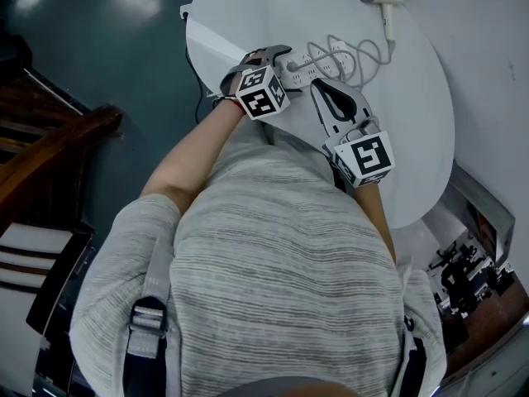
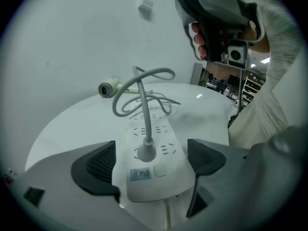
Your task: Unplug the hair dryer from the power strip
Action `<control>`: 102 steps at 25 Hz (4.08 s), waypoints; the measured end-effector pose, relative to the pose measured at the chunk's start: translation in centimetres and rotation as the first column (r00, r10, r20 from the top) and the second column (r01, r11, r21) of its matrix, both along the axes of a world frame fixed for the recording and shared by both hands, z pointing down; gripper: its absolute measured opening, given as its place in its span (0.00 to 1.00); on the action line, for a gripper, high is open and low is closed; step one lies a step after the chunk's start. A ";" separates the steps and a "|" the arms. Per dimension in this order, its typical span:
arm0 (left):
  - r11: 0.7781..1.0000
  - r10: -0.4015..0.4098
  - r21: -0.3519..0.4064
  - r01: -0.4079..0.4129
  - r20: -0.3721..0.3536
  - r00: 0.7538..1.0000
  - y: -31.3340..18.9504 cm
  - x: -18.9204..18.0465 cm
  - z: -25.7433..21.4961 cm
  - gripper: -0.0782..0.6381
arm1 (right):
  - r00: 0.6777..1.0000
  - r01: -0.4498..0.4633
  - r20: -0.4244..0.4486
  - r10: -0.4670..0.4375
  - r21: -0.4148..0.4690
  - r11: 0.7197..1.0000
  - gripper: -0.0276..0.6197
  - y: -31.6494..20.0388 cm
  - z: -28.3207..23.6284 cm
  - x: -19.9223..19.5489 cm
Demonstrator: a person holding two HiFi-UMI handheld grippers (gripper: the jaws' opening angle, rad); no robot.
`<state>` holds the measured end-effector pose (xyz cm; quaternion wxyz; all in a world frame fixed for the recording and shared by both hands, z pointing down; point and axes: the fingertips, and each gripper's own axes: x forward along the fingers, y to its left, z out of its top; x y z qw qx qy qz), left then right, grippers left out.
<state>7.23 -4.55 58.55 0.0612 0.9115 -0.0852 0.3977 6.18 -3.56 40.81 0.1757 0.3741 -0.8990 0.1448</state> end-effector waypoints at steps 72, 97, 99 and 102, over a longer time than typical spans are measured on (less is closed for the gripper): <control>0.994 -0.015 -0.108 0.010 -0.047 0.999 0.6 1.7 2.8 0.76 | 0.814 -0.038 -0.543 -0.208 -0.407 0.912 0.12 -1.3 14.6 -0.8; 0.997 -0.066 0.049 0.066 -0.004 0.998 0.6 1.7 2.2 0.76 | 0.813 -0.035 -0.519 -0.265 -0.497 0.867 0.12 -1.9 15.4 -1.3; 0.997 -0.065 0.040 0.065 0.002 0.998 0.6 1.7 2.1 0.76 | 0.814 -0.039 -0.515 -0.268 -0.509 0.860 0.12 -1.8 15.3 -1.3; 0.998 -0.052 0.028 0.051 0.004 0.999 0.8 1.7 2.0 0.76 | 0.814 -0.044 -0.516 -0.267 -0.513 0.857 0.12 -1.7 15.2 -1.2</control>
